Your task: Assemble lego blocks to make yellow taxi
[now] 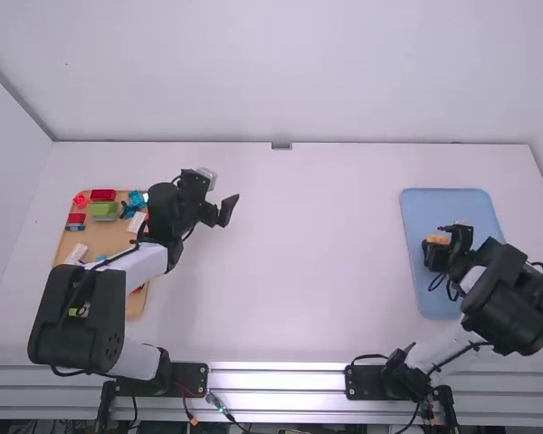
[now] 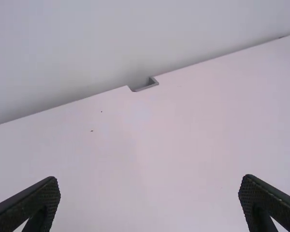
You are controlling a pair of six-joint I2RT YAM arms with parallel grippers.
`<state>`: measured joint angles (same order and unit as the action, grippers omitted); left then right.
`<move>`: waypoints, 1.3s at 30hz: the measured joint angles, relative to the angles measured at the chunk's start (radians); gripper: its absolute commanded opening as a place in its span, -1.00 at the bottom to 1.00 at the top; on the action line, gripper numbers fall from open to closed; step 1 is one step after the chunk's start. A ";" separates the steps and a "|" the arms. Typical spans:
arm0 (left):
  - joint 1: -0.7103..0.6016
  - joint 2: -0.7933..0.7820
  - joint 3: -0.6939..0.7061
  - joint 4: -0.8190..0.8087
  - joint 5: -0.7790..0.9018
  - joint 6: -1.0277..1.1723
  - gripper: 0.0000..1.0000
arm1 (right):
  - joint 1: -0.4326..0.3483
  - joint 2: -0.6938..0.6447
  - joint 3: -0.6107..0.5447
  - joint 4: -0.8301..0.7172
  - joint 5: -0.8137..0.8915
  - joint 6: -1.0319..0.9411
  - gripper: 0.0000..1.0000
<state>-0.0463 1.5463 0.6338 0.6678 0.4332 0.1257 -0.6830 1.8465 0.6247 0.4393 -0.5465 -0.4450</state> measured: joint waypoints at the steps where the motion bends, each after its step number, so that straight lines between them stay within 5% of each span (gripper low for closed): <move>1: 0.000 0.000 0.000 0.000 0.000 0.000 0.98 | 0.000 0.000 0.000 0.000 0.000 0.000 0.73; 2: 0.000 0.000 0.000 -0.001 0.004 0.000 0.98 | 0.005 0.005 0.023 -0.017 0.006 0.001 0.99; 11: -0.002 0.000 0.001 -0.018 0.000 -0.050 0.98 | 0.087 -0.080 0.092 -0.216 0.122 0.037 0.98; 17: -0.054 0.000 0.096 -0.323 -0.081 -0.086 0.98 | 0.216 -0.248 0.211 -0.482 0.195 0.085 0.98; 24: -0.252 0.000 0.360 -0.681 -0.303 -0.101 0.98 | 0.530 -0.395 0.338 -0.678 0.293 0.147 0.98; 33: -0.289 -0.004 0.499 -0.842 -0.377 -0.108 0.94 | 0.897 -0.514 0.354 -0.708 0.500 0.241 0.94; 39: -0.233 -0.067 0.472 -0.784 -0.410 -0.117 0.80 | 0.855 -0.583 0.333 -0.638 0.527 0.296 0.79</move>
<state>-0.2794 1.4792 1.1053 -0.1165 0.0227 0.0086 0.1715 1.2633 0.9573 -0.1986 -0.0193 -0.1493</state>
